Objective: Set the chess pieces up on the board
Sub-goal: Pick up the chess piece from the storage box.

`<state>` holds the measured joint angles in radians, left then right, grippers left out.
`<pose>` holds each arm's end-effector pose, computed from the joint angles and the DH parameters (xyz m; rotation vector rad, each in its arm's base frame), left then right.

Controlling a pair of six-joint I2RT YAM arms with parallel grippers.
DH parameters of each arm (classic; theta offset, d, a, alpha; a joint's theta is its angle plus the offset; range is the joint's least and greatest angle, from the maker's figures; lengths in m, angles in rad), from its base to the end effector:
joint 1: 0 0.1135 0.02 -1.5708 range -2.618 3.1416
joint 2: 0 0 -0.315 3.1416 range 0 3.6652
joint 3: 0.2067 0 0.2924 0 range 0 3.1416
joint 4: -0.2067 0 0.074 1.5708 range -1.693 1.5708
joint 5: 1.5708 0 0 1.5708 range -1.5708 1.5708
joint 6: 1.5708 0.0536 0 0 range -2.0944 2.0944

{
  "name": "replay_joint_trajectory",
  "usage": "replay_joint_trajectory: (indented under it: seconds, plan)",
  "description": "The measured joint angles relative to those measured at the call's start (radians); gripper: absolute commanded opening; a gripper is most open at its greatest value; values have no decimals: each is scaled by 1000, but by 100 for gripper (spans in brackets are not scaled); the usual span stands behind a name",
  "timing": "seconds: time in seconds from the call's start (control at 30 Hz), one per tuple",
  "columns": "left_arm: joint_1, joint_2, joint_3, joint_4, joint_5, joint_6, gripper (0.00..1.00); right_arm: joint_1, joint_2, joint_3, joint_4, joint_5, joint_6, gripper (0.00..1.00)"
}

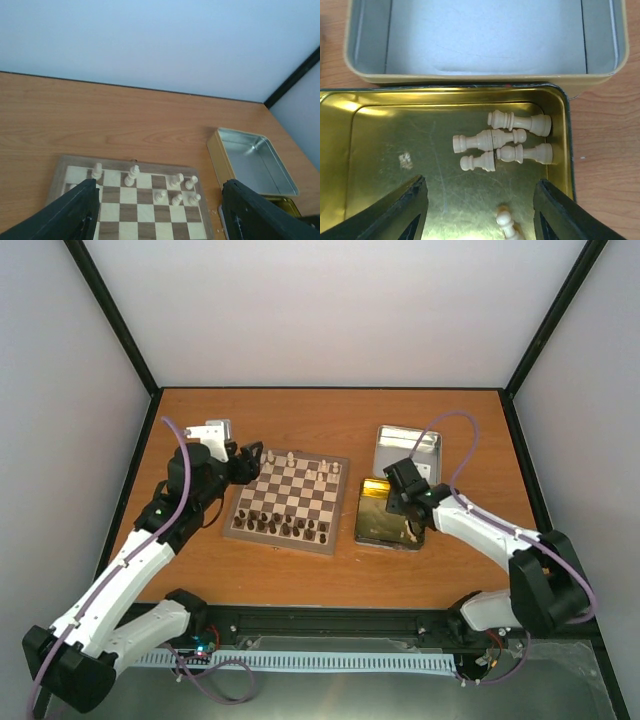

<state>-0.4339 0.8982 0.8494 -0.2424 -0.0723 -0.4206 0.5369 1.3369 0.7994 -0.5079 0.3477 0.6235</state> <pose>0.2145 -0.0951 0.3693 -0.0384 1.8939 -0.5216 0.2550 0.1306 0.2173 0.2278 2.5104 0.0013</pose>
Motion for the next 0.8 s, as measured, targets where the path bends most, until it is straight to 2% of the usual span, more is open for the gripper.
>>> replay_joint_trajectory:
  seconds: [0.1, 0.23, 0.37, 0.53, 0.8]
  plan:
    - [0, 25, -8, 2, 56, -2, 68, -15, 65, 0, 39, 0, 25, 57]
    - [0, 40, -23, 2, 84, -3, 68, -55, 161, 0, 118, -24, 78, 43]
    - [7, 43, -31, 2, 87, -5, 64, -93, 247, 8, 178, -37, 129, 38]
    - [20, 87, -31, 20, 117, -7, 63, -97, 271, 14, 199, -44, 185, 35]
    - [24, 103, -31, 4, 134, -7, 64, -97, 283, 24, 184, -60, 146, 40]
